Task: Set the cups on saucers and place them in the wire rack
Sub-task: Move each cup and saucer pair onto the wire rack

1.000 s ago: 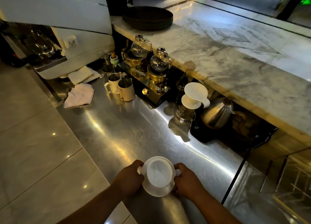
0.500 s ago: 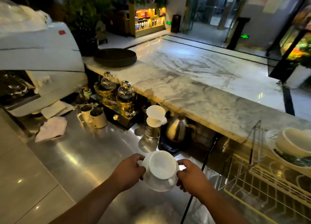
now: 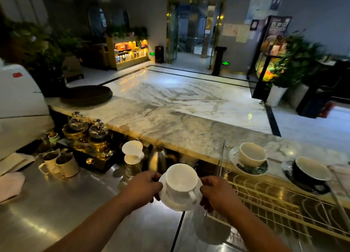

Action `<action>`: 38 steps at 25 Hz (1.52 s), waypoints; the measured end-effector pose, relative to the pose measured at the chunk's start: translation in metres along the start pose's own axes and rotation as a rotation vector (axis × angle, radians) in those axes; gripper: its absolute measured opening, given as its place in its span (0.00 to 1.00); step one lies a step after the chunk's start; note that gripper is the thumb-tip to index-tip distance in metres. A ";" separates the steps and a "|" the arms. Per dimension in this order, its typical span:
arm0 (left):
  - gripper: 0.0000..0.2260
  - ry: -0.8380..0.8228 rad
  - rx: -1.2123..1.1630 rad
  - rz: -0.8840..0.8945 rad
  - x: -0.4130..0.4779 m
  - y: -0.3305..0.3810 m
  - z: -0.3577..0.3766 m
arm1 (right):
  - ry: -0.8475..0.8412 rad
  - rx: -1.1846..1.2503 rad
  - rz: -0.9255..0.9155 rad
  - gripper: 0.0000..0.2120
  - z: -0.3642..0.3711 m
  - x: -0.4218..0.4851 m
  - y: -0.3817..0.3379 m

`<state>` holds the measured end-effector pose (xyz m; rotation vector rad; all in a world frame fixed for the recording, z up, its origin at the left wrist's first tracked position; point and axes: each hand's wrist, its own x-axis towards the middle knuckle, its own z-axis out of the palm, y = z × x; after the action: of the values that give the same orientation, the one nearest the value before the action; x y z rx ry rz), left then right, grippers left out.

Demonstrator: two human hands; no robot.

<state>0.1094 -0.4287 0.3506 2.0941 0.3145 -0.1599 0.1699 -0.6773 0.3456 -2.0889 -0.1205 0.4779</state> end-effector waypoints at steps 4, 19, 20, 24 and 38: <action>0.09 -0.039 -0.002 0.045 0.006 0.043 0.026 | 0.068 0.084 0.025 0.12 -0.045 -0.018 0.010; 0.13 -0.227 -0.088 0.055 0.025 0.134 0.155 | 0.287 0.120 0.218 0.11 -0.165 -0.082 0.077; 0.14 -0.243 -0.073 0.070 0.026 0.139 0.164 | 0.294 0.126 0.230 0.10 -0.172 -0.085 0.082; 0.13 -0.301 -0.003 0.112 0.031 0.158 0.195 | 0.318 0.129 0.246 0.09 -0.197 -0.094 0.104; 0.11 -0.316 0.098 0.144 0.070 0.173 0.257 | 0.315 0.146 0.272 0.10 -0.236 -0.066 0.146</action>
<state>0.2293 -0.7226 0.3435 2.1383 -0.0351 -0.4211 0.1841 -0.9622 0.3529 -2.0162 0.3761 0.3020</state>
